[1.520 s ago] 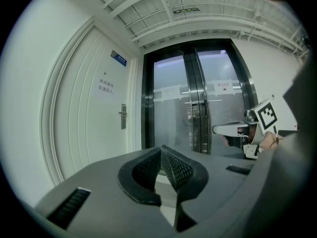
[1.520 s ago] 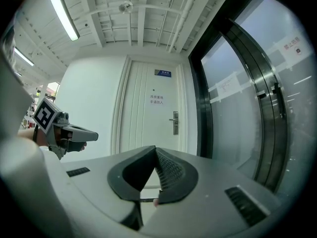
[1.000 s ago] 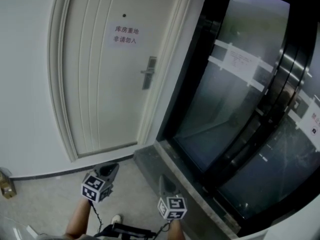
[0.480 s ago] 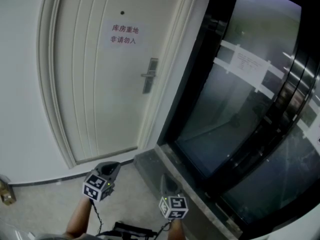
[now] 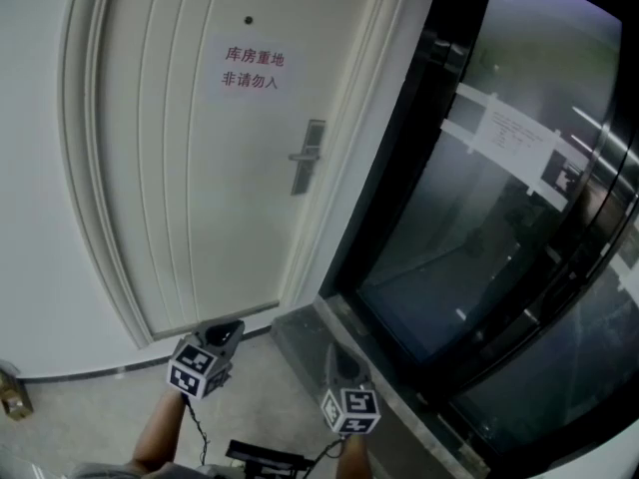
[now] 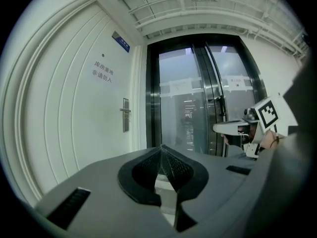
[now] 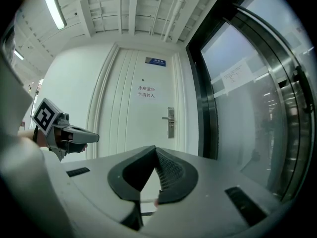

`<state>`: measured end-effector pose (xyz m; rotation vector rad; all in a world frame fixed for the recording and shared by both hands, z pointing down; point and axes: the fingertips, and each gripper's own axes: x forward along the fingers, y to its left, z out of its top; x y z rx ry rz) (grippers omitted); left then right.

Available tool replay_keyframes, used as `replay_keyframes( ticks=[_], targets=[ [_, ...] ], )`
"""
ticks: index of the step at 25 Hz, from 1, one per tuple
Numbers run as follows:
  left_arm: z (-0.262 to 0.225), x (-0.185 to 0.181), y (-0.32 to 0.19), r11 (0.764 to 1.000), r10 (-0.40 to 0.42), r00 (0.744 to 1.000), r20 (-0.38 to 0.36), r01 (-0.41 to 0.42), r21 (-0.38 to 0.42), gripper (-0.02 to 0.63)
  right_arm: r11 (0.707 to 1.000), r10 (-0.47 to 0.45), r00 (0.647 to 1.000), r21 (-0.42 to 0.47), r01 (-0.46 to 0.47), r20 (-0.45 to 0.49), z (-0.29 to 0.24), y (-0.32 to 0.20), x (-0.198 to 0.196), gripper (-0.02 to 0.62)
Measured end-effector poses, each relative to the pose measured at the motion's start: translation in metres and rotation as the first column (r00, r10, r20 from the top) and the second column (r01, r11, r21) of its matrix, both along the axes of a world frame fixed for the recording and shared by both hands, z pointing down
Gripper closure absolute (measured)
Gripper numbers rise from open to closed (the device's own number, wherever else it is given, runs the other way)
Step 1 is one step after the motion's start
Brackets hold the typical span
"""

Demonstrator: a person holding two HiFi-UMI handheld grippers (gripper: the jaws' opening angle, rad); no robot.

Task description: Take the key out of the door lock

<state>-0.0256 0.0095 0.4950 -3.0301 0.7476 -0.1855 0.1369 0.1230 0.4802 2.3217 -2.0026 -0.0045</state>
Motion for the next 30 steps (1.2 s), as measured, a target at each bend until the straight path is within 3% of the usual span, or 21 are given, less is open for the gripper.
replay_keyframes(
  ticks=[15, 30],
  targets=[
    [0.005, 0.011, -0.075, 1.0, -0.012, 1.0, -0.005, 0.012, -0.014, 0.601, 1.0, -0.013, 1.0, -0.015, 0.013, 0.004, 0.006, -0.076, 0.012, 0.584],
    [0.003, 0.052, -0.165, 0.995, -0.097, 0.995, -0.007, 0.097, -0.021, 0.601, 0.996, -0.083, 0.997, -0.015, 0.083, -0.004, 0.006, -0.181, 0.065, 0.584]
  ],
)
